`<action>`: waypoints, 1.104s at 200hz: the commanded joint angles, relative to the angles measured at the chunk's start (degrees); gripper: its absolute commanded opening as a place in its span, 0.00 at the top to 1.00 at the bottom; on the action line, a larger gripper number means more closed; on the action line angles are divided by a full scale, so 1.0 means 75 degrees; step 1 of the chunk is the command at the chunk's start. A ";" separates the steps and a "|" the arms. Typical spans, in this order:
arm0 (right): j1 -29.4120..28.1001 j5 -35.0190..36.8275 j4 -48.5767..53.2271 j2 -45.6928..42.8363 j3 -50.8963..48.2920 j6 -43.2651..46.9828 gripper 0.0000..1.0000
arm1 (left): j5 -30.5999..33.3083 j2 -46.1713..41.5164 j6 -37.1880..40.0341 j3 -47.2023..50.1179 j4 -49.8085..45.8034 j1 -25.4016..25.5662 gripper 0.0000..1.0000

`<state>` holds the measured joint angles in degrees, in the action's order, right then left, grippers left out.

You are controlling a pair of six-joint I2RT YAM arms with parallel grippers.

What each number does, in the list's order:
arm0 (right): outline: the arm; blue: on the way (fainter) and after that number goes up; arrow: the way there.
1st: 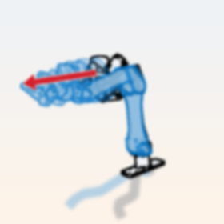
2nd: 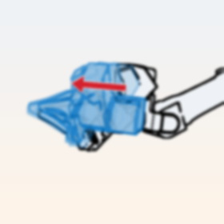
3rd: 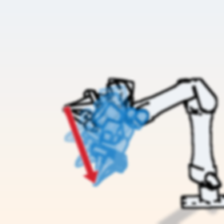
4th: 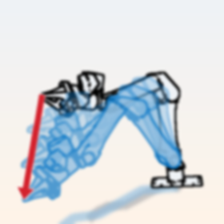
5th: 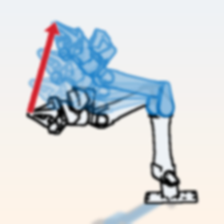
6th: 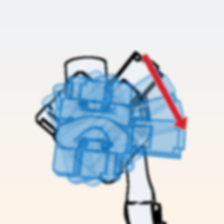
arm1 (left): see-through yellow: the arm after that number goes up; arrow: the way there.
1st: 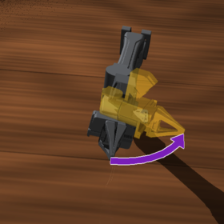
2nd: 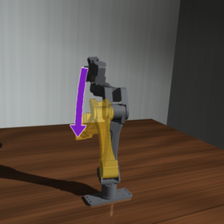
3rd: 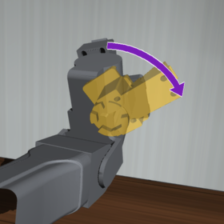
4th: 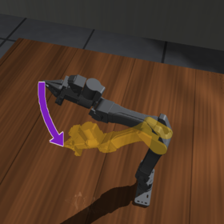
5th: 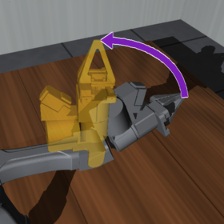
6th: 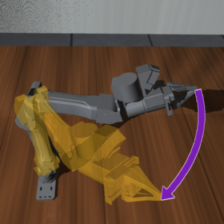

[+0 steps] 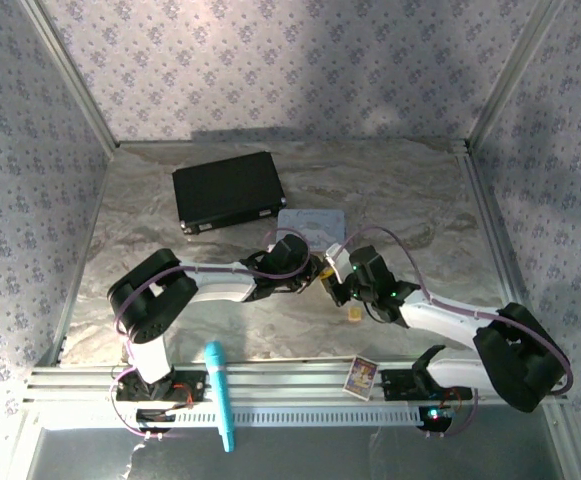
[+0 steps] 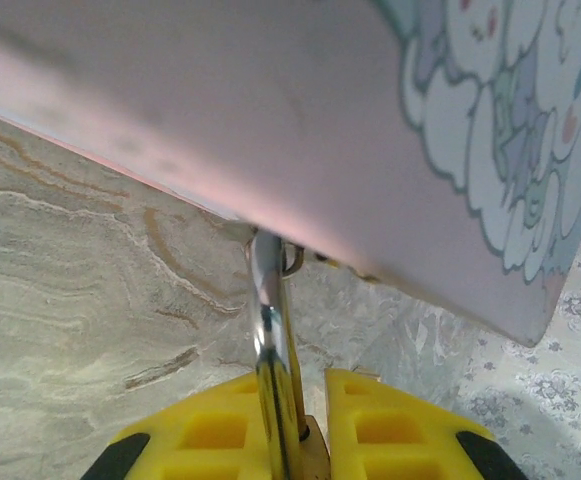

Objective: Unlock the padlock with the key

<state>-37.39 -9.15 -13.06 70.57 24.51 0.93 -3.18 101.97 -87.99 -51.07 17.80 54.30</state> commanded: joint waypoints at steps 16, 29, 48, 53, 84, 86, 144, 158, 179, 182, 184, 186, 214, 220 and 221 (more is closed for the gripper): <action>0.0748 -0.0512 -0.0429 0.0186 -0.0034 -0.0568 0.90 | -0.0851 -0.0202 -0.0035 0.0187 -0.0036 0.0131 1.00; 0.1002 -0.0778 -0.0322 0.0273 0.0017 -0.0718 0.90 | -0.0865 -0.0208 -0.0052 0.0241 0.0017 0.0133 1.00; 0.1292 -0.1132 -0.0195 0.0480 0.0115 -0.0938 0.88 | -0.0858 -0.0212 -0.0036 0.0300 0.0055 0.0131 1.00; 0.1335 -0.1153 -0.0176 0.0534 0.0134 -0.1003 0.87 | -0.0864 -0.0211 -0.0034 0.0295 0.0070 0.0147 1.00; 0.1581 -0.1101 -0.0095 0.0814 0.0235 -0.1269 0.77 | -0.0817 -0.0292 -0.0022 0.0439 0.0221 0.0177 1.00; 0.1594 -0.1095 -0.0089 0.0826 0.0235 -0.1280 0.76 | -0.0815 -0.0301 -0.0031 0.0450 0.0220 0.0177 1.00; 0.2107 -0.1502 0.0080 0.1207 0.0406 -0.1803 0.73 | -0.0785 -0.0352 -0.0036 0.0510 0.0209 0.0183 1.00; 0.2281 -0.1671 0.0061 0.1231 0.0394 -0.1983 0.71 | -0.0772 -0.0348 -0.0058 0.0539 0.0221 0.0177 1.00; 0.2381 -0.1762 0.0139 0.1223 0.0445 -0.2111 0.69 | -0.0783 -0.0319 -0.0076 0.0540 0.0234 0.0177 1.00; 0.2389 -0.1779 0.0128 0.1230 0.0440 -0.2121 0.69 | -0.0790 -0.0313 -0.0070 0.0531 0.0243 0.0177 1.00; 0.2393 -0.1795 0.0131 0.1228 0.0454 -0.2141 0.68 | -0.0788 -0.0312 -0.0070 0.0529 0.0241 0.0177 1.00; 0.2393 -0.1803 0.0122 0.1232 0.0458 -0.2169 0.67 | -0.0790 -0.0309 -0.0075 0.0534 0.0240 0.0177 1.00; 0.2475 -0.1855 0.0213 0.1267 0.0542 -0.2519 0.63 | -0.0771 -0.0295 -0.0051 0.0482 0.0194 0.0193 1.00; 0.2539 -0.1903 0.0213 0.1284 0.0555 -0.2611 0.61 | -0.0755 -0.0296 -0.0048 0.0477 0.0155 0.0190 1.00; 0.2549 -0.1918 0.0210 0.1281 0.0559 -0.2639 0.61 | -0.0757 -0.0296 -0.0047 0.0473 0.0151 0.0196 1.00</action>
<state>-22.79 -33.54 -13.17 78.70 26.76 -14.90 -2.35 101.97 -87.74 -48.90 22.59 54.39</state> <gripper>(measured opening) 0.375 0.130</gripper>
